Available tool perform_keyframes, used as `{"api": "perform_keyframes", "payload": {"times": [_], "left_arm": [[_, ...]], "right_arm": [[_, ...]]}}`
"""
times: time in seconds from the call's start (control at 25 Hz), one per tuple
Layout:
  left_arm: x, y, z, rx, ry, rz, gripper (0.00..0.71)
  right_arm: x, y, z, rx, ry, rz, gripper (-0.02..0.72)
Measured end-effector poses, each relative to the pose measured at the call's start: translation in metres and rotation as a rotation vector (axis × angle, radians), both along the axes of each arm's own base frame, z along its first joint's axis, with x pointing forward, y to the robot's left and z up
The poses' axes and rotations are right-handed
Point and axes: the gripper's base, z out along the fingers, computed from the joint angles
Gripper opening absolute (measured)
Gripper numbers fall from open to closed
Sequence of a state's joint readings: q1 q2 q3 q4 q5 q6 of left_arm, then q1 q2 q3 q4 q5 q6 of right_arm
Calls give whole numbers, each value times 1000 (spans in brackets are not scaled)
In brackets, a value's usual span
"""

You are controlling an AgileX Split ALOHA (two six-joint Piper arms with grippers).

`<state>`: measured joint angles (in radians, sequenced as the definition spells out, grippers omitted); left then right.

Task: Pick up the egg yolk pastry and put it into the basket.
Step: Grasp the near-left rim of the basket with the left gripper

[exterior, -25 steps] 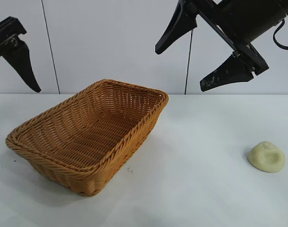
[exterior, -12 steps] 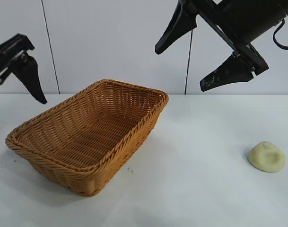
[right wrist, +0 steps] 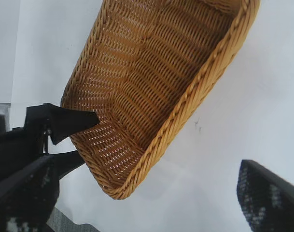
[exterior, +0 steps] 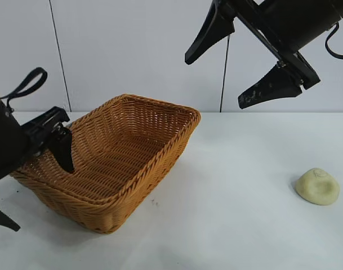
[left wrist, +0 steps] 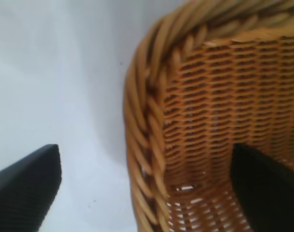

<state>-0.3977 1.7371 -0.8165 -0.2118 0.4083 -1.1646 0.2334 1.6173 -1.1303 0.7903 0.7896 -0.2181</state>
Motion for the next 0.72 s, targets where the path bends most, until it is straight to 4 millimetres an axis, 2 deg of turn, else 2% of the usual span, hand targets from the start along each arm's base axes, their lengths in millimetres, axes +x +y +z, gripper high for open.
{"api": "perform_keyframes", "payload": {"times": [0.16,0.24,0.32,0.36,0.52,0.56,0.72], "left_arm": [[1,0,-14,21,35,-18,696],[1,-1,-15,18,30,-20,664],[2,-1,-14,12,23,-17,568],[2,-1,-14,11,21,-17,423],[4,-2,-13,3,-1,-13,167],[5,-2,-13,-2,-1,-3,121],[6,-3,-12,-3,-2,-11,111]], "right_arm": [[0,0,0,0,0,0,694],[0,0,0,0,0,0,694],[0,0,0,0,0,0,694],[0,0,0,0,0,0,694],[0,0,0,0,0,0,694],[0,0,0,0,0,0,694],[0,0,0,0,0,0,694]]}}
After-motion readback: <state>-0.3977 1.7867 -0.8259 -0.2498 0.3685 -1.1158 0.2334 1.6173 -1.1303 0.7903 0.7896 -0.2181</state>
